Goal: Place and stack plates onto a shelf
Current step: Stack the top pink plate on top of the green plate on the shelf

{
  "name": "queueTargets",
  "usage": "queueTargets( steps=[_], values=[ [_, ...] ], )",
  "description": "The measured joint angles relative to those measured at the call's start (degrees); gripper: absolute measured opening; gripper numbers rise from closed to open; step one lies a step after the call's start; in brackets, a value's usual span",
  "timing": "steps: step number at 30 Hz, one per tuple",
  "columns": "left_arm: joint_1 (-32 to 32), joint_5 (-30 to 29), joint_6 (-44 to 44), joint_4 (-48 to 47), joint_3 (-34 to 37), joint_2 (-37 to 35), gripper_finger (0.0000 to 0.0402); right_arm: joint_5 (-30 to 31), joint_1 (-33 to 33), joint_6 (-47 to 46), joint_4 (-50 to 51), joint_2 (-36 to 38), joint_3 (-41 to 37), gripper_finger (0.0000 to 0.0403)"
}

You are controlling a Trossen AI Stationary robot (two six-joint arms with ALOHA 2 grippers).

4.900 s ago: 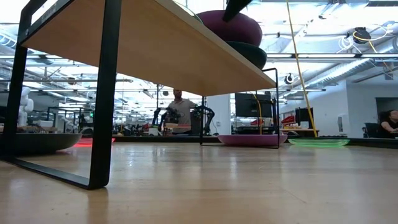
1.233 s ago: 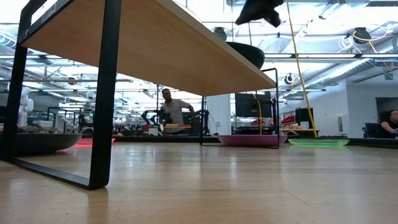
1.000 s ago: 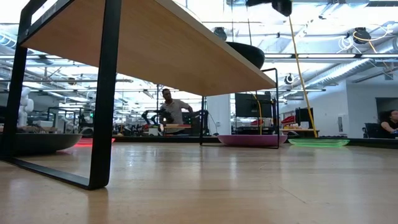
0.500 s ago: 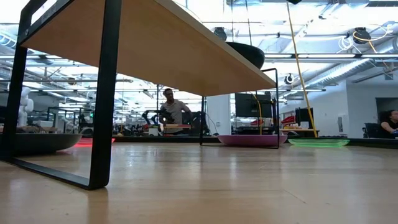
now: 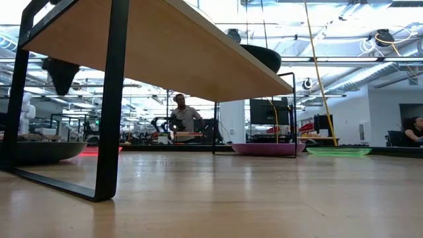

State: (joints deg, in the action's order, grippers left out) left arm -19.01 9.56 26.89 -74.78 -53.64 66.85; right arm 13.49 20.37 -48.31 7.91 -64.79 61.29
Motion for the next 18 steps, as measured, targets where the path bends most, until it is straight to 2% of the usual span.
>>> queueTargets(
  steps=[9,18],
  values=[
    [-0.5,-1.2,-1.4,2.3,10.0,0.0,0.0199,-0.2,1.6,-1.8,0.3,0.3,-0.7,0.0000],
    [-0.5,-2.6,-4.3,8.7,14.1,0.0,0.0212,-0.2,1.5,0.3,1.0,0.3,-0.7,0.0000]
  ],
)
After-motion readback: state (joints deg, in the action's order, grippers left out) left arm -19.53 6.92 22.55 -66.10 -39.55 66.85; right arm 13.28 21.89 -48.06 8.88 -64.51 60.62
